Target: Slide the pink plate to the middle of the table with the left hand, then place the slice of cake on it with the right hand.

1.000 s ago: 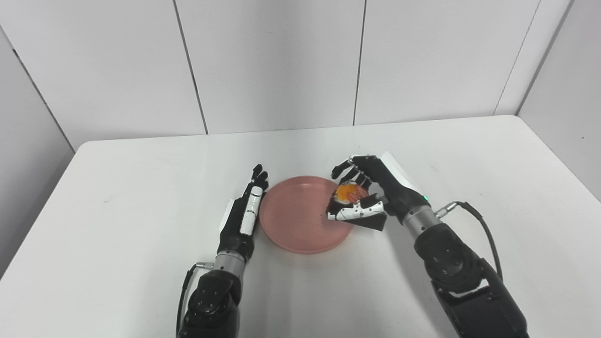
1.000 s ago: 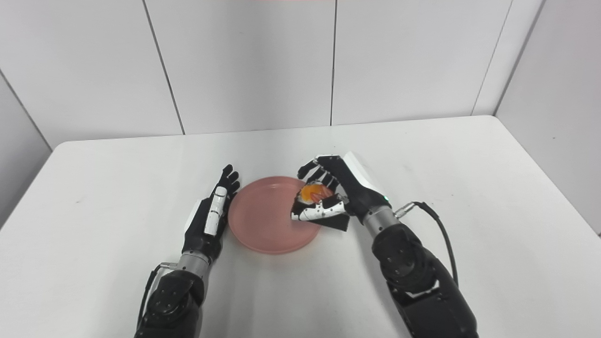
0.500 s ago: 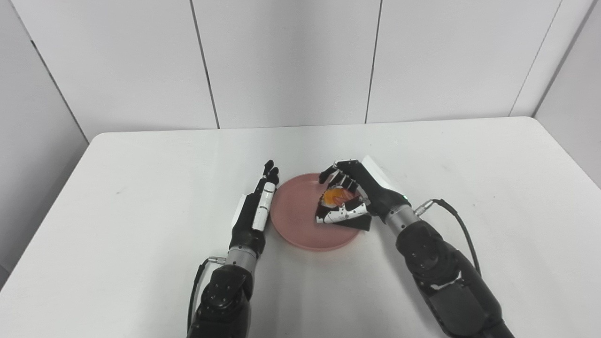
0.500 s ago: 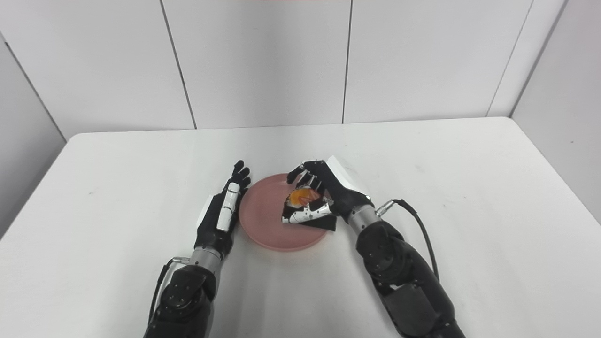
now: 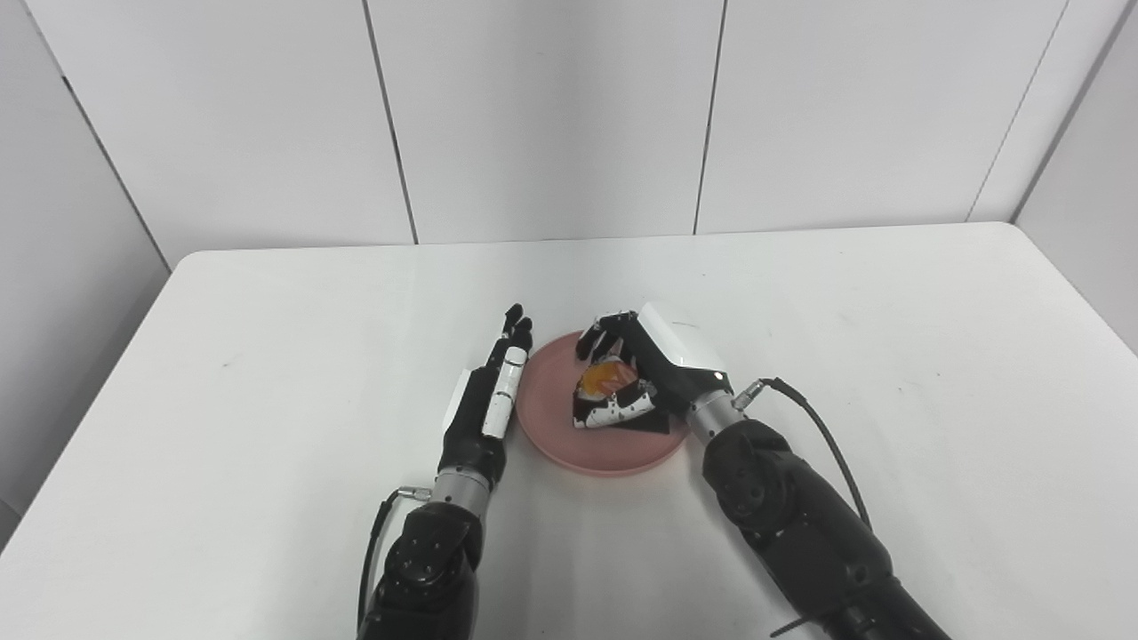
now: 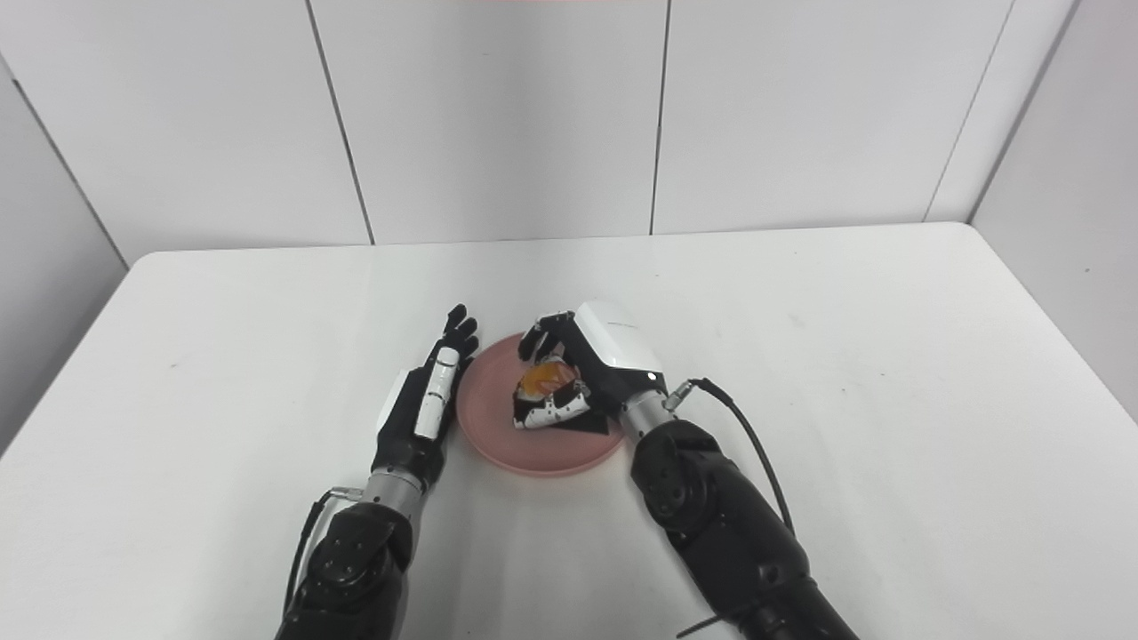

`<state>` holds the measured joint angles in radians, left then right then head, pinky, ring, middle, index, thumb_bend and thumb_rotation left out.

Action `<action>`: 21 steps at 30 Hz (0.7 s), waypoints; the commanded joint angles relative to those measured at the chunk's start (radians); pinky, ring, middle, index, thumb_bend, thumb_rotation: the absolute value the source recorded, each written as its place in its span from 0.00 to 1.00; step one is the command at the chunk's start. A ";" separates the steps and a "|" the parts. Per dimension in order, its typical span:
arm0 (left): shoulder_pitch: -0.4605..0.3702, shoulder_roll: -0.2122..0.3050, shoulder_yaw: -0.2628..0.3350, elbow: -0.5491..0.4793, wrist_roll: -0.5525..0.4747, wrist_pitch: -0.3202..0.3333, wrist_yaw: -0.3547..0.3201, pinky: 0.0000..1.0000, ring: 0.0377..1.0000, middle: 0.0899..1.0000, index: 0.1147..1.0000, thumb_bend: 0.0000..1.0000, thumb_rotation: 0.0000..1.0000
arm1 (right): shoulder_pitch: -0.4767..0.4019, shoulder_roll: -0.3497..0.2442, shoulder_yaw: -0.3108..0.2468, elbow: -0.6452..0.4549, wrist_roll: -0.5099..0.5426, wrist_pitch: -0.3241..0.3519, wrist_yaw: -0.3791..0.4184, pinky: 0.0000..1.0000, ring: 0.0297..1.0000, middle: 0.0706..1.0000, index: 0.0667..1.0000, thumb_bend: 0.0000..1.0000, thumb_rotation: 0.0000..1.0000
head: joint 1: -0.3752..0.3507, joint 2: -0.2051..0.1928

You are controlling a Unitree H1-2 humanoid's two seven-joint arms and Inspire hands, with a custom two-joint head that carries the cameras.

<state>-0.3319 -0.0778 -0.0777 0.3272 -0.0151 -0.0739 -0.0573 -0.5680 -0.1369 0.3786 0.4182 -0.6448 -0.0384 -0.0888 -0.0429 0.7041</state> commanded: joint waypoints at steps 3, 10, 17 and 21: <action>0.002 -0.008 -0.013 -0.016 0.009 0.018 -0.006 1.00 1.00 1.00 1.00 0.63 1.00 | -0.046 -0.002 0.006 -0.013 -0.011 -0.049 -0.014 0.34 0.41 0.42 0.49 0.51 0.00 | -0.001 0.002; -0.003 -0.001 -0.015 -0.006 0.018 0.003 -0.010 1.00 1.00 1.00 1.00 0.63 1.00 | -0.011 -0.038 0.013 -0.096 -0.003 -0.039 0.051 0.65 0.74 0.75 0.66 0.55 0.34 | -0.006 0.004; 0.002 0.004 -0.012 -0.006 0.017 -0.013 -0.011 0.99 1.00 1.00 1.00 0.62 1.00 | 0.034 -0.073 -0.007 -0.200 0.056 -0.031 0.151 0.83 0.91 0.90 0.88 0.62 0.65 | -0.006 0.005; 0.007 0.000 -0.007 -0.020 0.009 -0.003 -0.010 1.00 1.00 1.00 1.00 0.62 1.00 | 0.054 -0.077 -0.022 -0.230 0.073 -0.029 0.165 0.88 0.95 0.96 0.91 0.63 0.70 | -0.006 0.007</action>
<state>-0.3272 -0.0746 -0.0798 0.3206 -0.0018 -0.0732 -0.0583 -0.4858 -0.2138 0.3737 0.2267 -0.5854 -0.0475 0.0809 -0.0491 0.7102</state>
